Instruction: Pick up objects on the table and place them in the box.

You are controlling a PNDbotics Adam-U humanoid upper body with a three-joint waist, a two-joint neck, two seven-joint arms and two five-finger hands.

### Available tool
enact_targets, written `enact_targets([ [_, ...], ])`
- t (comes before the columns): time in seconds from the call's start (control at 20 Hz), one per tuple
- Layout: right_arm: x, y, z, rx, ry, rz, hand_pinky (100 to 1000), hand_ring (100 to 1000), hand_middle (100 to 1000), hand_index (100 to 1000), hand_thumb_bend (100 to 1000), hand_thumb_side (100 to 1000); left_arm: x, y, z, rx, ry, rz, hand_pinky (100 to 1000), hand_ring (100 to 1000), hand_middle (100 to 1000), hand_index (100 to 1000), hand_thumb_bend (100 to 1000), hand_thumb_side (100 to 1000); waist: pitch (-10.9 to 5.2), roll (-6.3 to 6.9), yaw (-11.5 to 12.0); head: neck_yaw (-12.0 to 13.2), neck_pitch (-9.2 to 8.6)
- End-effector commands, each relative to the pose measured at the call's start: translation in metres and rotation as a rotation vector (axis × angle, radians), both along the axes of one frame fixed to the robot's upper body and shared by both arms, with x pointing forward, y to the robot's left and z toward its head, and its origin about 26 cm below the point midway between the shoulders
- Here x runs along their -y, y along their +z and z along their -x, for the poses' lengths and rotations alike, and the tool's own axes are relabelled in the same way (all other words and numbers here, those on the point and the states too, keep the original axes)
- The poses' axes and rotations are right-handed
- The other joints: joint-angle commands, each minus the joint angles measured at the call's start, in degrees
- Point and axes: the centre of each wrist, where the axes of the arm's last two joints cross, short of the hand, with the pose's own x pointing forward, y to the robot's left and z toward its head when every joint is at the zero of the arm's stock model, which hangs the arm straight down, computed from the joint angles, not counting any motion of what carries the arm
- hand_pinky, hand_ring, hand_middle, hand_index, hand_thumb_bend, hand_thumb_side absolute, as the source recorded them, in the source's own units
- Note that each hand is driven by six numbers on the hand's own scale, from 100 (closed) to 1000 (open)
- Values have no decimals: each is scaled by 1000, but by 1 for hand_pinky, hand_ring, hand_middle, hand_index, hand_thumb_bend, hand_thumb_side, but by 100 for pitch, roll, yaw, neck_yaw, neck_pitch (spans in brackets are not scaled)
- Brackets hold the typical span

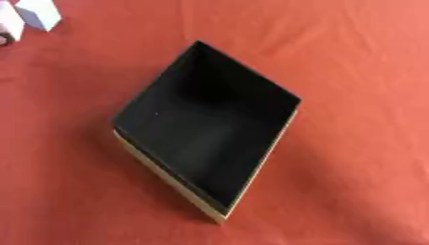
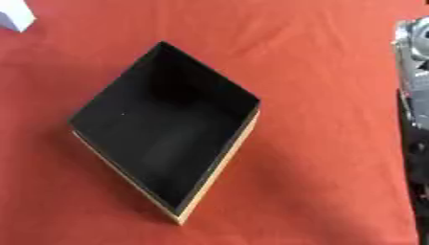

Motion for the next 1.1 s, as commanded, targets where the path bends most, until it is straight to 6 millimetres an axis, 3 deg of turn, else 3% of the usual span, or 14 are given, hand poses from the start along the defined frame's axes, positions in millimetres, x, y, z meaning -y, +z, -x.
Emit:
enact_targets([
  [0.05, 2, 7, 5, 34, -10, 20, 802, 678, 604, 798, 100, 675, 2, 26, 10, 54, -55, -43, 505, 613, 660, 763, 326, 100, -173, 32, 8, 2, 26],
  [0.7, 0, 3, 4, 29, -5, 16, 803, 682, 609, 799, 100, 677, 72, 37, 35, 117, -451, -54, 461, 580, 641, 754, 231, 100, -356, 67, 65, 145, 33],
  [1.1, -1, 1, 4, 28, -3, 15, 803, 682, 609, 799, 100, 678, 145, 39, 65, 176, -707, -15, 433, 555, 623, 744, 146, 100, -401, 88, 130, 171, 33],
])
